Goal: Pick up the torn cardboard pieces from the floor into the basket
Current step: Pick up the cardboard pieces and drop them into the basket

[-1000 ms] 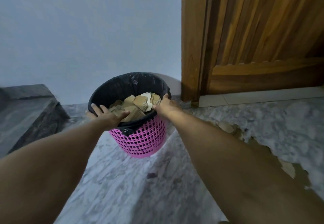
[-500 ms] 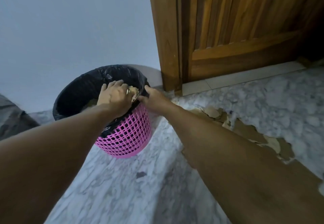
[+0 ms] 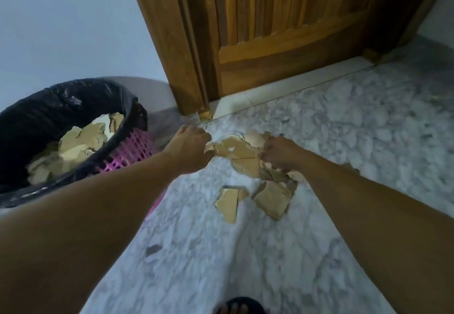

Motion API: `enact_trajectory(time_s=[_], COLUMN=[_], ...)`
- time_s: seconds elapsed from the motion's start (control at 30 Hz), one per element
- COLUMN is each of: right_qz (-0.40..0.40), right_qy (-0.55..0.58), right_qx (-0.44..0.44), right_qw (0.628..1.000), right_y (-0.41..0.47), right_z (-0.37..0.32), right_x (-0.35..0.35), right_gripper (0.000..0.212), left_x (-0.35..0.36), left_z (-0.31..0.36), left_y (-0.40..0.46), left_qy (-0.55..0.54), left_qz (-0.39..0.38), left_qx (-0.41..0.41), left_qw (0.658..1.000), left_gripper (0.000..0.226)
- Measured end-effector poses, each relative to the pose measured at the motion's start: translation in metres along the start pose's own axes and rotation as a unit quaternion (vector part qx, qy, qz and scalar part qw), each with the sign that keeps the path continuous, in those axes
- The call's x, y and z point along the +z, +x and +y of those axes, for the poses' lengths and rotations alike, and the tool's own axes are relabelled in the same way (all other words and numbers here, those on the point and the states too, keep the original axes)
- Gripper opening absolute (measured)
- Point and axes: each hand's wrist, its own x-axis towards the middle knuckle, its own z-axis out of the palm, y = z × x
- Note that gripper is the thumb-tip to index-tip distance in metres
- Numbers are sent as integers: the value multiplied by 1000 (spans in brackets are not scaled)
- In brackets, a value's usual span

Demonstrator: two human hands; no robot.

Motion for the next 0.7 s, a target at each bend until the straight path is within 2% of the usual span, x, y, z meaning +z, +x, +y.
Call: enact_trajectory(time_s=[0.07,0.13,0.2,0.27,0.33,0.4,0.47,0.5,0.57,0.7], right_qz=[-11,-17,6,16,-29,-44,-24,-17,-1,4], right_qy=[-3,-27,-3,-19,-51,-38,-33,-48,-76,-30], right_qx=[18,42,64,54,67,94,110,116,126,118], right_qw=[1000,999,998,998,996,994,993,992,989,993], right_y=[6,14,20,25,31,35,39,40,41,49], right_z=[29,60,82,95,103,106,104,102,98,99], right_x=[0,6,16,30,52,76,99,109,120,120], right_gripper=[54,65,75,64,54,73,102,112,117,111], left_x=[27,53,76,99,120,137,152,160,170,169], left_z=[16,30,40,48,54,59,62,64,64,61], left_y=[16,26,30,31,33,32,30,30,31,38], left_qy=[-71,-113,-128,-126,-137,-127,-45,-5,3,-89], left_qz=[-55,-133,-204,-250,-280,-301,-276,-266,-254,-249], left_qx=[-21,-32,-32,-9,5,18,82,105,81,-4], left_qw=[996,984,970,960,950,945,957,958,964,964], left_gripper=[53,66,82,95,105,93,66,60,56,51])
